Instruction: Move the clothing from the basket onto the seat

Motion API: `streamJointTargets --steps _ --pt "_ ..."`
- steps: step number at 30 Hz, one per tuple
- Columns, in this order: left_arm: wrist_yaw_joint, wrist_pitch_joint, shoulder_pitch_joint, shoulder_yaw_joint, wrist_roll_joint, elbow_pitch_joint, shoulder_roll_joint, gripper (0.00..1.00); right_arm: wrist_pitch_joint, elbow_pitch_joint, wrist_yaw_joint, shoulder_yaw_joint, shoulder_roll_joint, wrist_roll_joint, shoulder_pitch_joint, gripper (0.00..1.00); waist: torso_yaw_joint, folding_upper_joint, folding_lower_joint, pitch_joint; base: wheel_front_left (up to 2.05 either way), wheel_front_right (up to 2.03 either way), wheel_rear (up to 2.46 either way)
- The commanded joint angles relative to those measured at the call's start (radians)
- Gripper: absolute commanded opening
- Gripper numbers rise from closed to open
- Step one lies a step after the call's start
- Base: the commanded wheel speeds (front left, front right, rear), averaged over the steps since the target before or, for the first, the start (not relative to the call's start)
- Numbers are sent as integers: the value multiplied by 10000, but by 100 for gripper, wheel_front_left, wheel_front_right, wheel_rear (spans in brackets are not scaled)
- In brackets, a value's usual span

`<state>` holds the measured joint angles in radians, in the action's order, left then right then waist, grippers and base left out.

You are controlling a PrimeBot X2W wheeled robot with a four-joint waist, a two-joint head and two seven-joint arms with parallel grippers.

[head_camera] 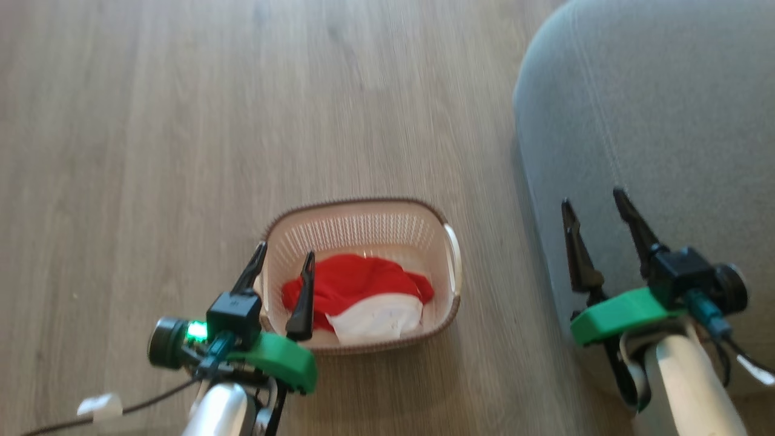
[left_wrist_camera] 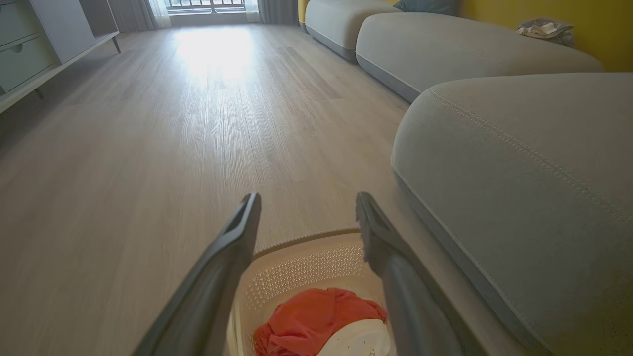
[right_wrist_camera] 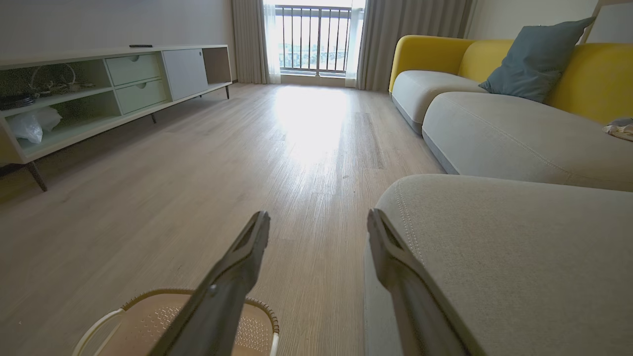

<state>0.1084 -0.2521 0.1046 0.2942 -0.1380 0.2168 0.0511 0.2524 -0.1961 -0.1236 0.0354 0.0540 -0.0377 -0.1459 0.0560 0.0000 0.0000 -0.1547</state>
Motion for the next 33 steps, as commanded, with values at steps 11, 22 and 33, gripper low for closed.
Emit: streamJointTargets --steps 11,22,33 --pt "-818 -97 2058 -129 1211 1361 290 100 93 921 -71 87 -38 -104 -909 100 833 0 0 -3102 0 0 0" --pt "-1455 -97 4592 928 2216 4022 1248 100 93 1468 -71 311 -38 -555 -1579 100 1607 0 0 -5473 0 0 0" --pt "-1664 -97 7739 1916 3089 7862 2138 100 93 1898 -71 957 -38 -1363 -1971 100 2616 0 0 -7354 0 0 0"
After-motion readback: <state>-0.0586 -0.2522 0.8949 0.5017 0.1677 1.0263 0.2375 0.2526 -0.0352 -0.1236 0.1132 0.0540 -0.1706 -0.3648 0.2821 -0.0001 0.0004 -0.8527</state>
